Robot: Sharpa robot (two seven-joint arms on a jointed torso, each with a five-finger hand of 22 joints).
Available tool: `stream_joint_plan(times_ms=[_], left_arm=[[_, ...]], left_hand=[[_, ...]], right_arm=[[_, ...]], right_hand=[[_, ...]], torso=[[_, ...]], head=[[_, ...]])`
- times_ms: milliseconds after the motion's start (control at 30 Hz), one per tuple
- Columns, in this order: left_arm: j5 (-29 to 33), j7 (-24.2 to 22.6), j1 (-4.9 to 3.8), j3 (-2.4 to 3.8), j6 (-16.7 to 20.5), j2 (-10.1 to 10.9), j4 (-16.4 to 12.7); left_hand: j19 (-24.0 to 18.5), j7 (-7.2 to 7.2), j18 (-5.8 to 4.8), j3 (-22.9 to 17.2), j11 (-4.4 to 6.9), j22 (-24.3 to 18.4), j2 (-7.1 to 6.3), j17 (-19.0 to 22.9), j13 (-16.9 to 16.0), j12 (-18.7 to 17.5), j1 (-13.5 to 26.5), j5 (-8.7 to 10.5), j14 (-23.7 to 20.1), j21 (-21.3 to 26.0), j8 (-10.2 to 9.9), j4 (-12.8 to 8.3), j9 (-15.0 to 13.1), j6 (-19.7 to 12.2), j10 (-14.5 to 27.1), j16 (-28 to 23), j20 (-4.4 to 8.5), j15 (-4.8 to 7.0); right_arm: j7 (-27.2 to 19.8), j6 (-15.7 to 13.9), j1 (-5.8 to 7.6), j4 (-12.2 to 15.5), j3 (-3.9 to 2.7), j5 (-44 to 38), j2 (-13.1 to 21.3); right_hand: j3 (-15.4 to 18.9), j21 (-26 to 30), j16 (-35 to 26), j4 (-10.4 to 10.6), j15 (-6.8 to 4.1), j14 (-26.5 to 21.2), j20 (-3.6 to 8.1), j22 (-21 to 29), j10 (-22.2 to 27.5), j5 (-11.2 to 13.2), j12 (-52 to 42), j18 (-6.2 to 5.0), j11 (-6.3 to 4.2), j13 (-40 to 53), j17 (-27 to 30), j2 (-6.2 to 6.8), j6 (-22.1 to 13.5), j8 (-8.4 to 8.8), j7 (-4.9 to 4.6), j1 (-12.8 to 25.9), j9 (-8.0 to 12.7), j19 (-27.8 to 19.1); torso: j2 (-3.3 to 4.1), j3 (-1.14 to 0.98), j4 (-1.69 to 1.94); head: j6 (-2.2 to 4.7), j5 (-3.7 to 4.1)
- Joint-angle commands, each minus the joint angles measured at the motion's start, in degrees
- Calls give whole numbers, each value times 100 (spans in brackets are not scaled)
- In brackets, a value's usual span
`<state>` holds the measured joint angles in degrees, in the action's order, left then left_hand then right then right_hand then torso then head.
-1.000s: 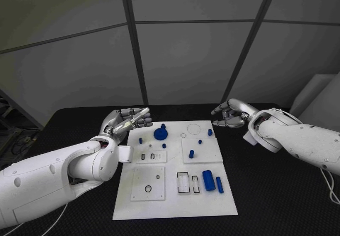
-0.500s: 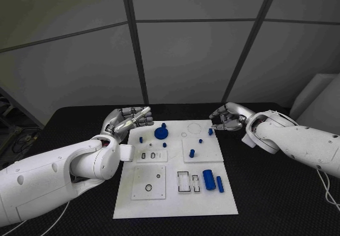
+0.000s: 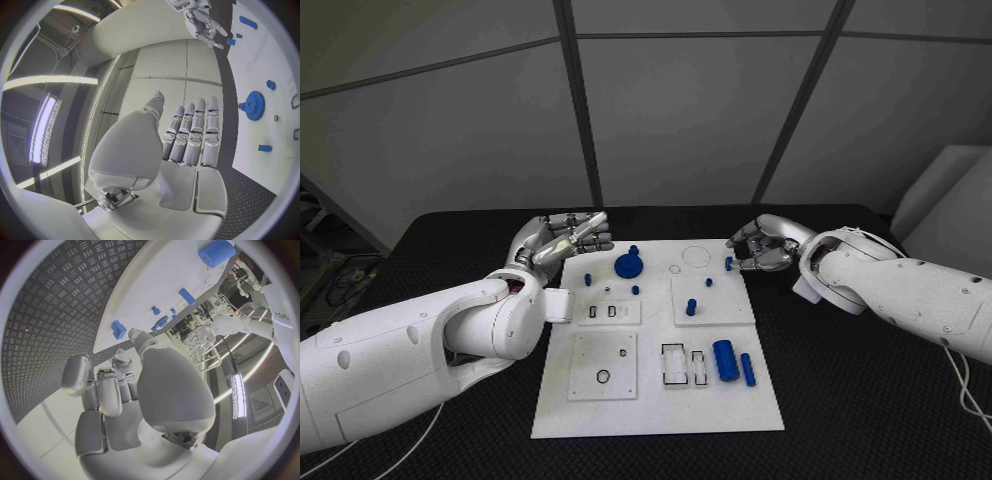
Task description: Assemble the parts on the task board
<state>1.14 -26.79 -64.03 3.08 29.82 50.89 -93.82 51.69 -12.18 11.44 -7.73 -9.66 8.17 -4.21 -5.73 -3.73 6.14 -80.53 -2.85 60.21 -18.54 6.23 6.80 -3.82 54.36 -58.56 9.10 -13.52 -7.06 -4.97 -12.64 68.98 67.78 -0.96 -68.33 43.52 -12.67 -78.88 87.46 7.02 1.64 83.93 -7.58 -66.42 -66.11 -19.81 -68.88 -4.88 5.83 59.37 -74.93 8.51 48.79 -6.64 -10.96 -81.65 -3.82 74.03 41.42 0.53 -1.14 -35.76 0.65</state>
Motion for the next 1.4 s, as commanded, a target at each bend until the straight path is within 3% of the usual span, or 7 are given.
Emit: stream_joint_plan(times_ms=[33,267,433,533,1400], left_arm=[[-46,-55,-7,5,-71,-10,-1],[-47,-52,-7,5,-72,-17,7],[-47,-52,-7,5,-72,-25,11],[-47,-52,-7,5,-70,-29,15],[-47,-47,-6,5,-70,-38,24]], left_hand=[[39,-39,-106,5,-20,-6,73,7,2,-37,-1,14,-10,29,-37,-38,4,6,4,-31,1,-42],[39,-39,-106,5,-20,-6,73,7,2,-37,-1,14,-10,29,-37,-38,4,6,4,-31,1,-42],[39,-39,-106,5,-20,-6,73,7,2,-37,-1,14,-10,29,-37,-38,4,6,4,-31,1,-42],[39,-39,-106,5,-20,-6,73,7,2,-37,-1,14,-10,29,-37,-38,4,6,4,-31,1,-42],[42,-39,-106,6,-20,-10,78,8,2,-44,-1,14,-7,33,-45,-49,3,11,0,-42,1,-42]], right_arm=[[77,117,-7,-48,-1,-107,-32],[129,135,-36,-170,-1,-176,-124],[149,174,-48,-237,-1,-190,-179],[157,195,-60,-266,-1,-209,-204],[234,206,-89,-355,-1,-286,-297]], right_hand=[[40,13,-17,-2,-12,433,-18,-12,-1,21,-3,-1,0,10,-763,7,4,-1,12,12,-10,-28],[61,11,-14,11,-16,435,-18,-18,-16,52,-17,-1,-7,23,-771,-20,49,-23,20,17,-20,-20],[69,8,-14,13,-22,436,-15,-28,-29,59,-27,1,-15,35,-773,-44,91,-44,29,7,-26,-11],[75,2,-14,14,-28,437,-10,-41,-40,62,-36,3,-23,44,-775,-64,139,-69,38,-2,-33,0],[54,-51,-18,38,-179,444,121,-167,-210,106,-116,28,-203,159,-796,-304,824,-472,240,-44,-113,111]], torso=[[-4,-2,2],[2,-10,7],[-1,-1,12],[-4,-8,-1],[-7,-12,1]], head=[[-14,11],[-22,1],[-44,6],[-51,-10],[-94,-18]])
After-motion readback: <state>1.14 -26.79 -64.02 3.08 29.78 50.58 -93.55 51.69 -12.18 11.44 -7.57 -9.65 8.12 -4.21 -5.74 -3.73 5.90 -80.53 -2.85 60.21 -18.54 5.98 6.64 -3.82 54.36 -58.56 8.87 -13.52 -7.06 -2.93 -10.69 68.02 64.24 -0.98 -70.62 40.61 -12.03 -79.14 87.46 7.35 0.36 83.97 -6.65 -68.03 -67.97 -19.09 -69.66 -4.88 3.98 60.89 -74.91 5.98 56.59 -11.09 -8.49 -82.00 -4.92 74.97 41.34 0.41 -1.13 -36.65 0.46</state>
